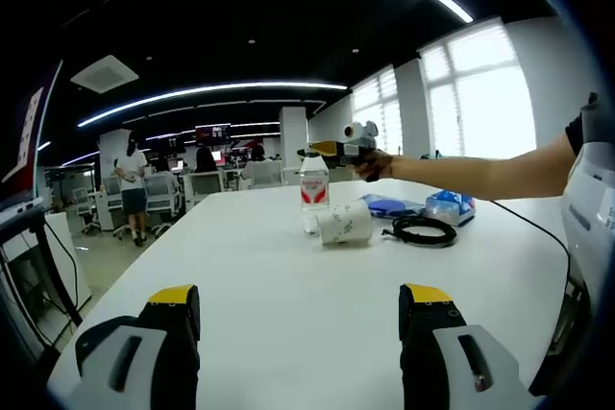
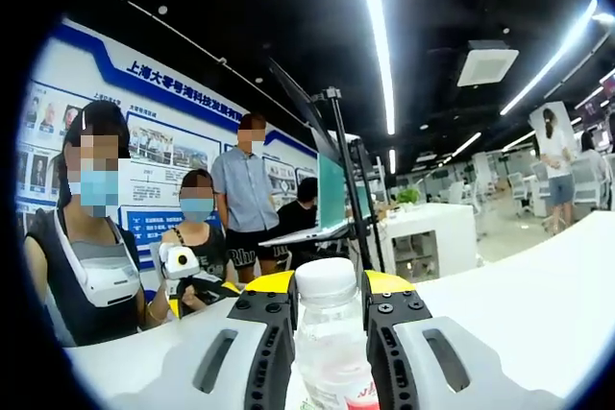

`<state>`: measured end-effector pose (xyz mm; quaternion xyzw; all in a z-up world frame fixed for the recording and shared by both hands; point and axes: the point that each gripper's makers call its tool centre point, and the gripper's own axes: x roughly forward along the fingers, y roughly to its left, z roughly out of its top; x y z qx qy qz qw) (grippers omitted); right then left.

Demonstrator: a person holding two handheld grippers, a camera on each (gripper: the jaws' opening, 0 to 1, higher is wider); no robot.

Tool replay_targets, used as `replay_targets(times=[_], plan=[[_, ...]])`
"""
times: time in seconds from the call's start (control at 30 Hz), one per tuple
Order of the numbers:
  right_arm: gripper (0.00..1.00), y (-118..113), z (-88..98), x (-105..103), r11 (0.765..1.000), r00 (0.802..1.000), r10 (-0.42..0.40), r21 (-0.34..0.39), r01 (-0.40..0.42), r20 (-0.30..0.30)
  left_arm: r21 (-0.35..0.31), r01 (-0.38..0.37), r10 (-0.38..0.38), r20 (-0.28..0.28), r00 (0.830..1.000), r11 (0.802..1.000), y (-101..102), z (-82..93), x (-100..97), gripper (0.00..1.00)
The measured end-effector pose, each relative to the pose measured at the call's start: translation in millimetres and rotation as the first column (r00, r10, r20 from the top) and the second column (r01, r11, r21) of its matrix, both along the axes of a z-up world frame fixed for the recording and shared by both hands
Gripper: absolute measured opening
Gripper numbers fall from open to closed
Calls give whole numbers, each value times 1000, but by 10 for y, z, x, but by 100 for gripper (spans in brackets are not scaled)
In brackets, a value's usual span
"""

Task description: Arrange the tabletop items into an orderly group along one side of the table until the central work area is clear of visible clutter.

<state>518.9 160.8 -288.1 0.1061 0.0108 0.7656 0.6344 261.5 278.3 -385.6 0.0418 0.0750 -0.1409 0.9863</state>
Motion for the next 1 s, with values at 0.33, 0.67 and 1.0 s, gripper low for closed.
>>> replay_targets(times=[0.33,0.67,1.0], plan=[[24,22,-1,-49,999,999,39,-6,-39,3,5,-3,3,6,1000,1000,-15,26,-12,85],[24,63,9,-130,993,993,115,7,-115,14,0,-9,9,-6,1000,1000,-43,-8,27,85],[23,99,9,-265,988,987,154,-18,-154,38,4,-6,6,-2,1000,1000,-76,20,61,85]])
